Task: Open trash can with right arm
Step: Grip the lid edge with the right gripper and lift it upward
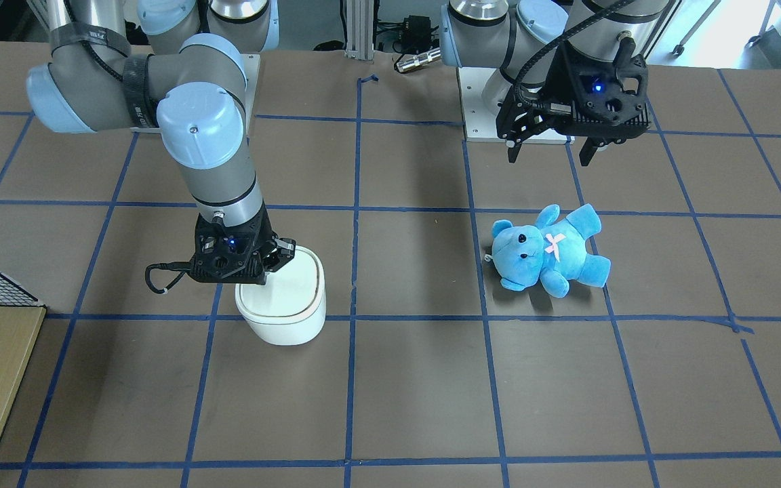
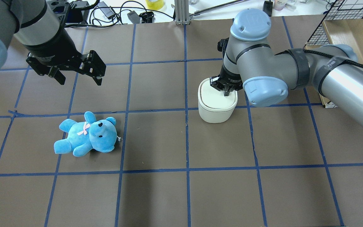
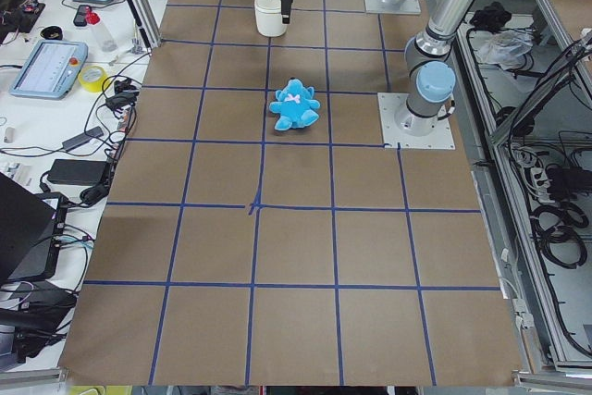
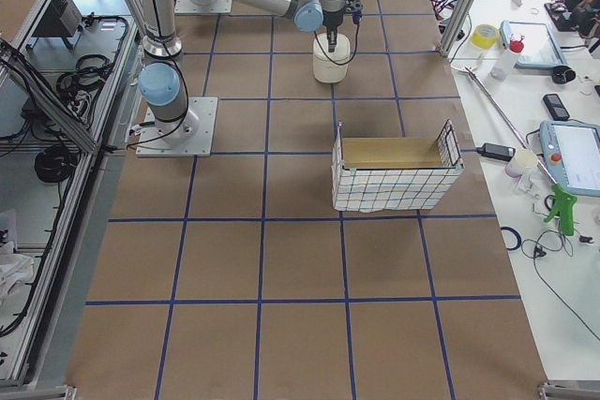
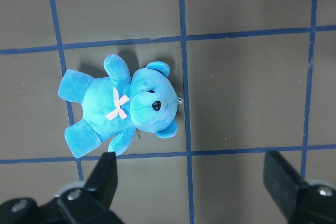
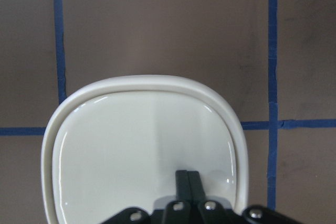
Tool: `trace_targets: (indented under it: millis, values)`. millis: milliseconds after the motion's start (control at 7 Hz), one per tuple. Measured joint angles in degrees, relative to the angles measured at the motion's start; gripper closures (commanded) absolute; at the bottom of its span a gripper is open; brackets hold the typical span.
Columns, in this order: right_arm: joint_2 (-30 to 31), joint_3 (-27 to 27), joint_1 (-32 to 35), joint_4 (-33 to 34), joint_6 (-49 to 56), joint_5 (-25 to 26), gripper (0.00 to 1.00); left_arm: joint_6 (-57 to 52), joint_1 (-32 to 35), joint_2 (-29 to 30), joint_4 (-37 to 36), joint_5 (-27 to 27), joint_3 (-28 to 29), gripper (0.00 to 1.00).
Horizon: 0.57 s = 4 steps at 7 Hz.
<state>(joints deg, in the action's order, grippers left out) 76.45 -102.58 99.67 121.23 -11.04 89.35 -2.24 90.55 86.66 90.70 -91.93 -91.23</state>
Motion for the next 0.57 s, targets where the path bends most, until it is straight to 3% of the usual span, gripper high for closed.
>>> trace_targets:
  millis: [286, 571]
  values:
    - [4.82, 2.1, -0.24, -4.06, -0.66, -0.25, 0.0, 0.02, -0.01, 0.0, 0.0, 0.0, 0.0, 0.0]
    - [8.16, 12.25, -0.62, -19.22, -0.82, -0.05, 0.0, -0.02, -0.02, 0.0, -0.02, 0.0, 0.0, 0.0]
